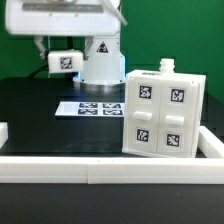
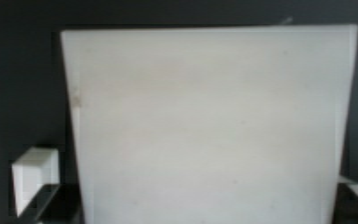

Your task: Assemble cabinet

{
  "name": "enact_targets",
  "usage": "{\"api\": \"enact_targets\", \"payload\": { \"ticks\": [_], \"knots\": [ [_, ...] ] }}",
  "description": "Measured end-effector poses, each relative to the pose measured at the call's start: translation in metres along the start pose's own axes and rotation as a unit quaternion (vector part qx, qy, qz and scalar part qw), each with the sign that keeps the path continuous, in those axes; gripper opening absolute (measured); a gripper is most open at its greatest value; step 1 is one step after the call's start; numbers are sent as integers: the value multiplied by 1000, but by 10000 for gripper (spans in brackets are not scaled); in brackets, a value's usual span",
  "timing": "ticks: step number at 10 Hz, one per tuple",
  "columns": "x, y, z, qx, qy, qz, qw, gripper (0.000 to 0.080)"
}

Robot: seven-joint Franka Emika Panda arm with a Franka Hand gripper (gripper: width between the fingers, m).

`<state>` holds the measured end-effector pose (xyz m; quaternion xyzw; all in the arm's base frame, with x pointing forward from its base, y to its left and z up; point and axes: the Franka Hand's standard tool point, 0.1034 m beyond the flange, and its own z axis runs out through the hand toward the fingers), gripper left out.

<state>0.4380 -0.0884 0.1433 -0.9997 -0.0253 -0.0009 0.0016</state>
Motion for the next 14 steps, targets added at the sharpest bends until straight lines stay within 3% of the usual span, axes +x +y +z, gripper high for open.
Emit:
{"api": "enact_targets", "payload": {
  "ticks": [2,3,5,7,10,11,14],
  "knots": [
    [31,-36,-28,-1,-8,48,999,566],
    [55,-52,-41,-1,-11,70,997,566],
    [94,-61,-56,-7,-9,81,997,566],
    [84,-60,-49,-6,-13,79,997,566],
    [84,-62,-46,-8,-15,80,997,566],
    [83,-71,-43,-8,-17,78,997,566],
    [102,-110,-49,-8,-13,87,996,566]
  ]
}}
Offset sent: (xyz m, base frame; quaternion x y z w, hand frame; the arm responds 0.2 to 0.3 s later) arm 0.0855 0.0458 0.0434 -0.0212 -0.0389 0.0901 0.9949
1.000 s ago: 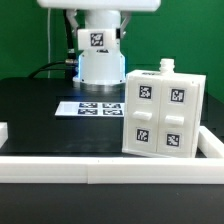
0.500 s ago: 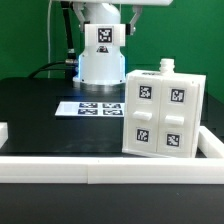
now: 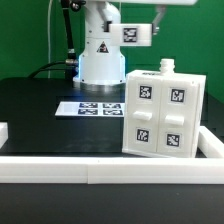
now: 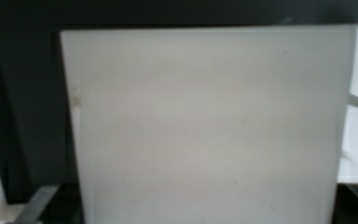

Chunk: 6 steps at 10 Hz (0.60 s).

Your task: Assemble cabinet

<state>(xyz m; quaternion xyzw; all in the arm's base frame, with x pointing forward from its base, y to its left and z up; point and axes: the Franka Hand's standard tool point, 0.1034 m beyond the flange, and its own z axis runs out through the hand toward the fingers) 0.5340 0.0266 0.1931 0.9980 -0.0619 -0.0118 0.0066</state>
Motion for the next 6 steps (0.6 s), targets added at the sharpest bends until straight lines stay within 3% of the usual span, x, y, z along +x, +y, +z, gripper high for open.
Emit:
{"api": "enact_targets", "payload": {
  "ticks": [4,6],
  "knots": [
    [0,-28,17,-4,-9,6,1000,566],
    [0,-25,17,-4,-8,4,1000,566]
  ]
}}
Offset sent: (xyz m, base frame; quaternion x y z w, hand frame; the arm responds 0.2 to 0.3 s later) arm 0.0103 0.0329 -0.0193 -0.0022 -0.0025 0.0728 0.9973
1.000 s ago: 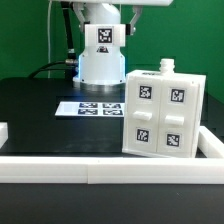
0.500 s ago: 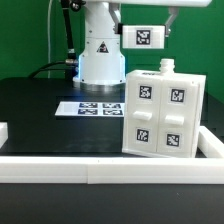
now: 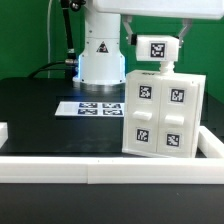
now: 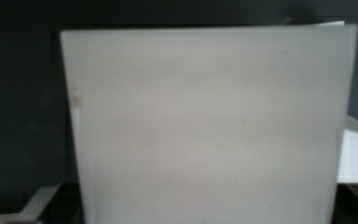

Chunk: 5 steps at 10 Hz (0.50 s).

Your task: Assemble cabinet

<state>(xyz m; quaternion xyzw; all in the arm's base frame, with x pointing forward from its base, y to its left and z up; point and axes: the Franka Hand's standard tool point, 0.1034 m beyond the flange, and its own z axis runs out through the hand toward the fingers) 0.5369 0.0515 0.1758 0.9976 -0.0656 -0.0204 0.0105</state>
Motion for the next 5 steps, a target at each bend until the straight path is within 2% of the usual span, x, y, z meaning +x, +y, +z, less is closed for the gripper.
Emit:
{"api": "enact_targets", "payload": {
  "ticks": [2,5],
  "knots": [
    [-1,-1,1,0,-1,-1,1000,566],
    [2,-17,4,-3,0,-7,1000,566]
  ]
}}
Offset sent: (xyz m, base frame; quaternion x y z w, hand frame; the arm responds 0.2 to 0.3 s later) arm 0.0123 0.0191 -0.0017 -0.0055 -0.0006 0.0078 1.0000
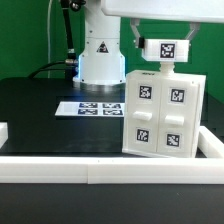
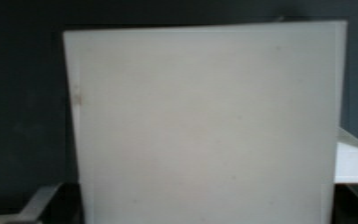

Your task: Assemble cabinet

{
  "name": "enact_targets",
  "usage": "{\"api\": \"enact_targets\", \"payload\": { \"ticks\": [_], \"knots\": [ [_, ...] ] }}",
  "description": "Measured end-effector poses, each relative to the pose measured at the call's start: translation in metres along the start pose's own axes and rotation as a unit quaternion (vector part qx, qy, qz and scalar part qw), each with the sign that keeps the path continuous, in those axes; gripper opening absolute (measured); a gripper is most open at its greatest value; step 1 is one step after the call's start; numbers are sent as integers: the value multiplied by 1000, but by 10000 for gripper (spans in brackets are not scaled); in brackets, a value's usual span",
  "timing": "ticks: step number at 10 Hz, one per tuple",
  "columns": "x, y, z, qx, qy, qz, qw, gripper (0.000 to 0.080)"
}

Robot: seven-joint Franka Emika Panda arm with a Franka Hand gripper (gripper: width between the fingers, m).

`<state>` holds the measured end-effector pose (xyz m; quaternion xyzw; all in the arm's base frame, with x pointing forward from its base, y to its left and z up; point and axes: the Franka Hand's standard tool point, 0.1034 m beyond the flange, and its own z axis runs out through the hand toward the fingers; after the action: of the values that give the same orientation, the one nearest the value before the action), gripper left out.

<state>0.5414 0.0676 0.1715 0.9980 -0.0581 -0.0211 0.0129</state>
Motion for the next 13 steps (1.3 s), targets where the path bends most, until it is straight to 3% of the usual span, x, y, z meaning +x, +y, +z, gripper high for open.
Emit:
{"api": "enact_targets", "payload": {
  "ticks": [7,13],
  "knots": [
    [-1,-5,10,-2,-3,-6,1000,566],
    [3,-5,17,5,28,-14,1000,566]
  ]
}}
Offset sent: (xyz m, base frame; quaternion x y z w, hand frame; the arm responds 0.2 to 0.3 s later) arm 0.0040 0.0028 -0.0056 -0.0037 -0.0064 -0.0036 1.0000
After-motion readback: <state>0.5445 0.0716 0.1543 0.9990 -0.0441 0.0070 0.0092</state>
